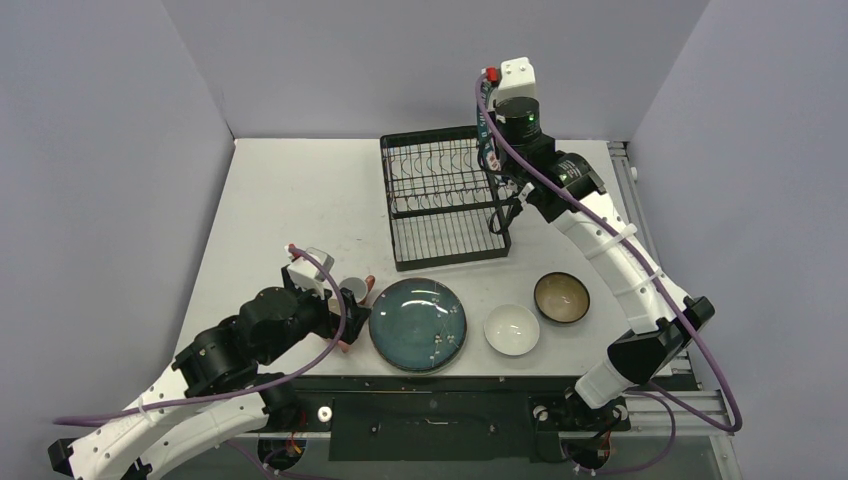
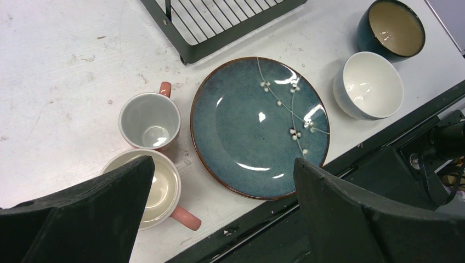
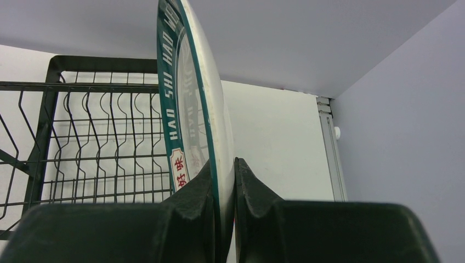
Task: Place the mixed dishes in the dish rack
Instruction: Insert the plate into the dish rack.
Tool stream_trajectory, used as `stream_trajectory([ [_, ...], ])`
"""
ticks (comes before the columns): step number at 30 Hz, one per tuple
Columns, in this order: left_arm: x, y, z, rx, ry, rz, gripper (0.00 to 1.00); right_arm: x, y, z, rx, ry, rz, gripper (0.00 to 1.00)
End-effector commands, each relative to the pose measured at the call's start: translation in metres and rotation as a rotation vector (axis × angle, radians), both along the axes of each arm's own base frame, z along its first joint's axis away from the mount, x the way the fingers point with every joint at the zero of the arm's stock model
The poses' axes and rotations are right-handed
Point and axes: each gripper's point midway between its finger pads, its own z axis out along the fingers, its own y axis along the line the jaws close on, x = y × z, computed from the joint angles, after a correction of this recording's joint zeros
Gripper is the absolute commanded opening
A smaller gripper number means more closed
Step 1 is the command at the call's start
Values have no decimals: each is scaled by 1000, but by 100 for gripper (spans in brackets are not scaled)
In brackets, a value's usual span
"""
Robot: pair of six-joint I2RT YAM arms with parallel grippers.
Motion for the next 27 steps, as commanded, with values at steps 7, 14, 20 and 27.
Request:
stream_trajectory([
  [7,3,-3,2,1,-8,-5,96,14,-2,11,75,-79,-68,0],
  [14,3,-3,2,0,-9,-3,96,18,-7,3,69,-73,-100,0],
  [20,4,-4,1,4,-6,-5,96,18,-11,2,80,-83,-120,0],
  [27,5,-4,0,9,-1,-8,96,16,-12,8,105,-104,-122,0],
])
